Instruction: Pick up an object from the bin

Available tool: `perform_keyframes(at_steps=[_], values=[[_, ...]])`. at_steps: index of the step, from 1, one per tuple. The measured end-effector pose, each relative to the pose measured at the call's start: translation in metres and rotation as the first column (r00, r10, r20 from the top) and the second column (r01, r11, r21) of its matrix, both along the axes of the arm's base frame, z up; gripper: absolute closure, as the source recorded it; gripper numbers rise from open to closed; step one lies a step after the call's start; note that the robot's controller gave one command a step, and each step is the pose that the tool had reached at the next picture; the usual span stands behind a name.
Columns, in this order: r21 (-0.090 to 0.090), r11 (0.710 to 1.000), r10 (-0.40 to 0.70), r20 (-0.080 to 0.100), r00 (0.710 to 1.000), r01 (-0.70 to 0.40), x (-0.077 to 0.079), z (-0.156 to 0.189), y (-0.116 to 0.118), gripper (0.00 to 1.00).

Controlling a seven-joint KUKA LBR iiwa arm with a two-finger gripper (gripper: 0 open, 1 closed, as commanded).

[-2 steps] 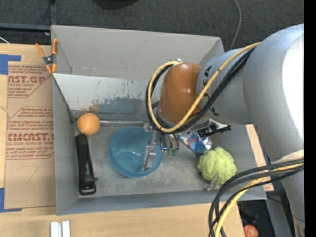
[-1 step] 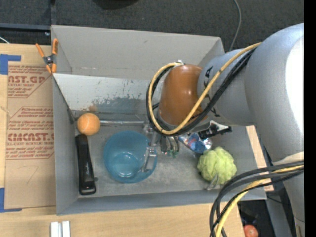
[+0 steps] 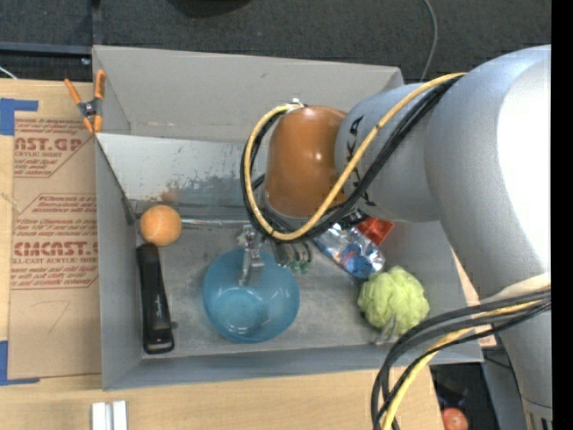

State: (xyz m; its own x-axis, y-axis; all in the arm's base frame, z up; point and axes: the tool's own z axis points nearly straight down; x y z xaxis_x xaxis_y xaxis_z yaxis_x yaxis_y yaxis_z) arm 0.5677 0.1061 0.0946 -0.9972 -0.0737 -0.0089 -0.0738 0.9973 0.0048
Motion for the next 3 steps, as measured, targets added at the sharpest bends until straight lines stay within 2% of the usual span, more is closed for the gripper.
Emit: perform_keyframes(at_steps=[1, 2, 3], values=[[0.0, 1.0, 0.0, 0.0, 1.0, 0.0, 0.0, 0.0, 0.0, 1.0], [0.0, 0.986, 0.166, 0.01, 0.986, -0.166, -0.019, -0.021, -0.044, 1.0], [0.004, 1.0, -0.019, 0.01, 1.0, 0.019, 0.0, 0.067, -0.002, 1.0]])
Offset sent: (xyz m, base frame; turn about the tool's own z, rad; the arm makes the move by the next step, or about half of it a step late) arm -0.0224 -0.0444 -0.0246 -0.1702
